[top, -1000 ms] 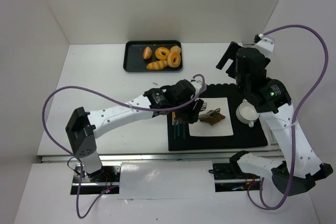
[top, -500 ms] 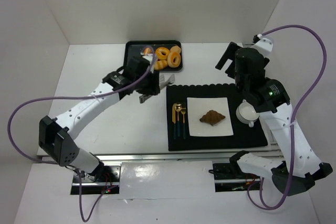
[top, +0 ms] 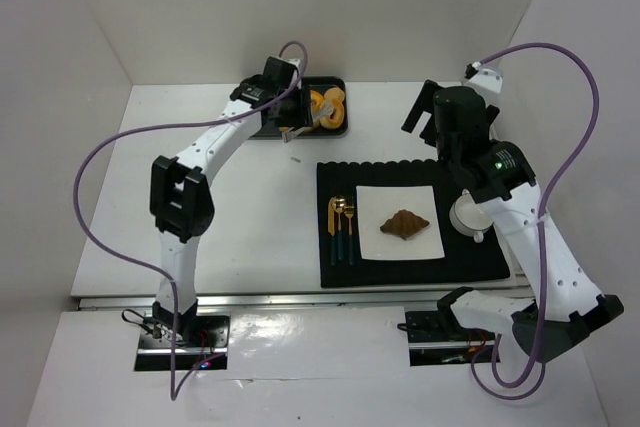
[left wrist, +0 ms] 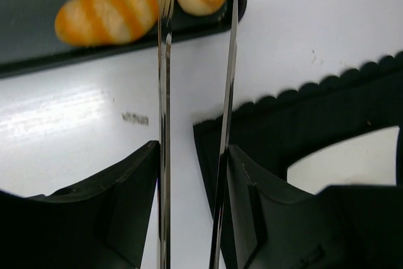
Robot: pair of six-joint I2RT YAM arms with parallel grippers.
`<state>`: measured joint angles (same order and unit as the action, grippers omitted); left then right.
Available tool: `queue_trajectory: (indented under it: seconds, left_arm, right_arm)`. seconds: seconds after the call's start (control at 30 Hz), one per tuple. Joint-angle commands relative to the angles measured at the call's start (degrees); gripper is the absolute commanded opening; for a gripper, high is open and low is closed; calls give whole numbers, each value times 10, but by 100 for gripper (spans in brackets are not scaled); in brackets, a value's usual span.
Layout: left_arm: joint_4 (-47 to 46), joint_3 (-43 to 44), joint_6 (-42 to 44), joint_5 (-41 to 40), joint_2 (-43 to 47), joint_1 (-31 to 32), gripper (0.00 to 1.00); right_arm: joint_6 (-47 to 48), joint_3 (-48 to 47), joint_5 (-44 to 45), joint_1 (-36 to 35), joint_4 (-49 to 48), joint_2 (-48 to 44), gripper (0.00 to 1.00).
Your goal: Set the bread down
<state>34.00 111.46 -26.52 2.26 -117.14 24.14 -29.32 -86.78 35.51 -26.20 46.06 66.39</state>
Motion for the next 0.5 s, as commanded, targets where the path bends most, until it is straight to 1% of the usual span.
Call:
queue_trajectory:
  seconds: [0.0,0.03,0.13,0.17,0.27,0.3,0.33,0.37,0.47]
  left_arm:
    - [33,105,19,-26,-48,1,58]
    - [40,123,25,-32,-78,1,58]
    - [62,177,25,-38,-115,1,58]
    - [67,185,25,-38,-134,1,58]
    - [67,191,25,-31,-145,1,58]
    - [67,185,25,-22,-145,1,56]
    - [62,185,25,-22,-145,1,54]
    - [62,180,25,-16,-145,1,44]
    - [62,180,25,-10,-122,1,30]
  right_arm:
    - [13,5,0,8,-32,5,100]
    - [13,5,0,8,-37,5,100]
    - [18,5,0,14,-37,17,100]
    - [18,0,0,14,-37,17,100]
    - [23,-1,0,19,-37,23,100]
    - [23,-1,0,19,-42,23,100]
    - [23,-1,0,19,-42,23,100]
    - [23,-1,0,19,-42,29,100]
    - [23,-1,-5,25,-42,29,100]
